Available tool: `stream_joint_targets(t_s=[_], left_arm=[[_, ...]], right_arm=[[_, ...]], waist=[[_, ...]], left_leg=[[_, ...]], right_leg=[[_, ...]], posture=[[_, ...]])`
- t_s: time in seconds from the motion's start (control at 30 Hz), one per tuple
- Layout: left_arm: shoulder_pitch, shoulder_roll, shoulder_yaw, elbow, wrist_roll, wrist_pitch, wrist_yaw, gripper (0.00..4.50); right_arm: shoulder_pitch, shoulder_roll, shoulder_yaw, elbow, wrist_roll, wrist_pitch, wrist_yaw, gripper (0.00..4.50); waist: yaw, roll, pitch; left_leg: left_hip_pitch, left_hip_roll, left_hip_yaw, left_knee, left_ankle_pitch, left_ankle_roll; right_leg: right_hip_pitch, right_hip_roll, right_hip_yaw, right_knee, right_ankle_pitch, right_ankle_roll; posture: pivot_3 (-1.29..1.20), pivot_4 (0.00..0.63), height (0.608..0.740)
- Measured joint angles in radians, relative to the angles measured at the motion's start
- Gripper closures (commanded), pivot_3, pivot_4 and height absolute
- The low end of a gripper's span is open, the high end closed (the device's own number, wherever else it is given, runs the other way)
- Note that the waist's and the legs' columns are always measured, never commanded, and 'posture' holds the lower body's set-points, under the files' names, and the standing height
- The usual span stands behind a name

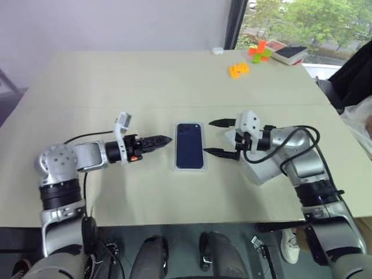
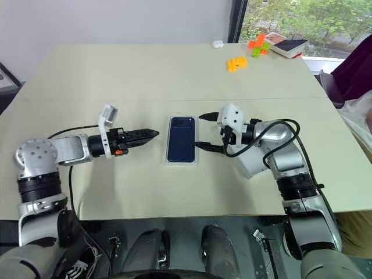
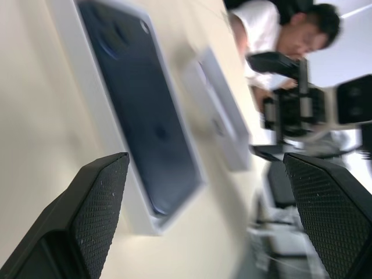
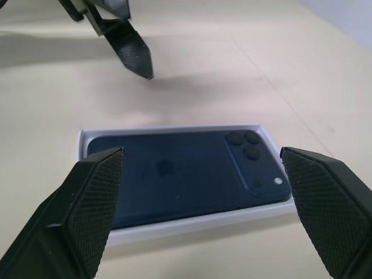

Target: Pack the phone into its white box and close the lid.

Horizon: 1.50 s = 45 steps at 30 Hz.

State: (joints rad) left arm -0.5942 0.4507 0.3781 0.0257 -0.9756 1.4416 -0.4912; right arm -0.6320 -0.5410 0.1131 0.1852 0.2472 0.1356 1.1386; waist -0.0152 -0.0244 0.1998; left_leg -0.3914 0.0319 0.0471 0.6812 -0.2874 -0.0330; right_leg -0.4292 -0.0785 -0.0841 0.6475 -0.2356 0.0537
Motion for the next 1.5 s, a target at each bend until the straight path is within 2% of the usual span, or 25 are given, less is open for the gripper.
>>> stream_joint_targets(t_s=[0.17, 0.27, 0.37, 0.5, 0.63, 0.97, 1.23, 1.5], left_arm=[[0.1, 0.121, -0.14, -0.078, 0.177, -0.318, -0.137, 0.05], [0.15, 0.157, -0.18, -0.092, 0.285, -0.528, -0.211, 0.05], [0.204, 0.207, -0.216, -0.113, 0.353, -0.663, -0.296, 0.05], [0.243, 0.202, -0.221, -0.12, 0.358, -0.73, -0.354, 0.05], [0.301, 0.146, -0.227, -0.169, 0.367, -0.857, -0.388, 0.05], [0.311, 0.116, -0.231, -0.173, 0.376, -0.944, -0.41, 0.05], [0.318, 0.109, -0.246, -0.168, 0.377, -0.93, -0.388, 0.05], [0.322, 0.091, -0.246, -0.197, 0.373, -0.906, -0.355, 0.05]], right_arm=[[-0.019, 0.013, 0.001, 0.0, 0.009, 0.094, -0.012, 0.0], [-0.016, -0.002, 0.002, 0.001, -0.006, 0.121, -0.016, 0.0], [-0.013, -0.045, -0.007, 0.0, -0.006, 0.248, -0.046, 0.0], [0.022, -0.105, -0.014, -0.049, -0.006, 0.433, -0.093, 0.0], [0.033, -0.172, -0.01, -0.124, -0.032, 0.6, -0.168, 0.0], [0.028, -0.256, 0.047, -0.389, -0.052, 0.921, -0.277, 0.0], [0.022, -0.212, 0.064, -0.489, -0.034, 1.215, -0.419, 0.0], [0.022, -0.173, 0.032, -0.517, 0.014, 1.372, -0.496, 0.0]], waist=[[0.005, 0.0, 0.0], [0.008, 0.0, 0.0], [0.008, 0.001, 0.0], [0.008, 0.001, 0.0], [0.007, 0.002, 0.001], [0.006, 0.002, 0.001], [0.006, 0.001, 0.001], [0.006, 0.001, 0.001]], left_leg=[[0.0, 0.0, 0.0, -0.001, 0.0, 0.0], [-0.001, -0.001, 0.0, 0.0, -0.005, 0.008], [-0.002, -0.001, 0.002, 0.0, -0.006, 0.011], [-0.002, -0.001, 0.002, 0.0, -0.007, 0.013], [-0.003, -0.001, 0.003, 0.0, -0.007, 0.013], [-0.003, 0.0, 0.001, 0.0, -0.007, 0.013], [-0.004, 0.0, 0.001, 0.001, -0.008, 0.013], [-0.004, 0.0, 0.001, 0.001, -0.008, 0.013]], right_leg=[[0.0, 0.0, 0.0, 0.0, 0.0, 0.0], [0.0, -0.001, 0.0, -0.002, 0.0, -0.001], [0.0, -0.003, 0.0, -0.002, 0.0, 0.0], [-0.001, -0.003, 0.0, -0.003, 0.0, 0.0], [-0.002, -0.003, 0.0, -0.002, 0.0, 0.0], [-0.002, -0.001, 0.0, -0.002, 0.0, 0.0], [-0.002, -0.001, 0.0, -0.002, 0.0, 0.0], [-0.002, -0.001, 0.0, -0.002, 0.0, 0.0]], posture=[[0.0, 0.15, 0.74], [0.0, 0.15, 0.74], [0.0, 0.15, 0.74], [0.0, 0.15, 0.74], [0.0, 0.15, 0.74], [0.0, 0.15, 0.74], [0.0, 0.15, 0.74], [0.0, 0.15, 0.74]])
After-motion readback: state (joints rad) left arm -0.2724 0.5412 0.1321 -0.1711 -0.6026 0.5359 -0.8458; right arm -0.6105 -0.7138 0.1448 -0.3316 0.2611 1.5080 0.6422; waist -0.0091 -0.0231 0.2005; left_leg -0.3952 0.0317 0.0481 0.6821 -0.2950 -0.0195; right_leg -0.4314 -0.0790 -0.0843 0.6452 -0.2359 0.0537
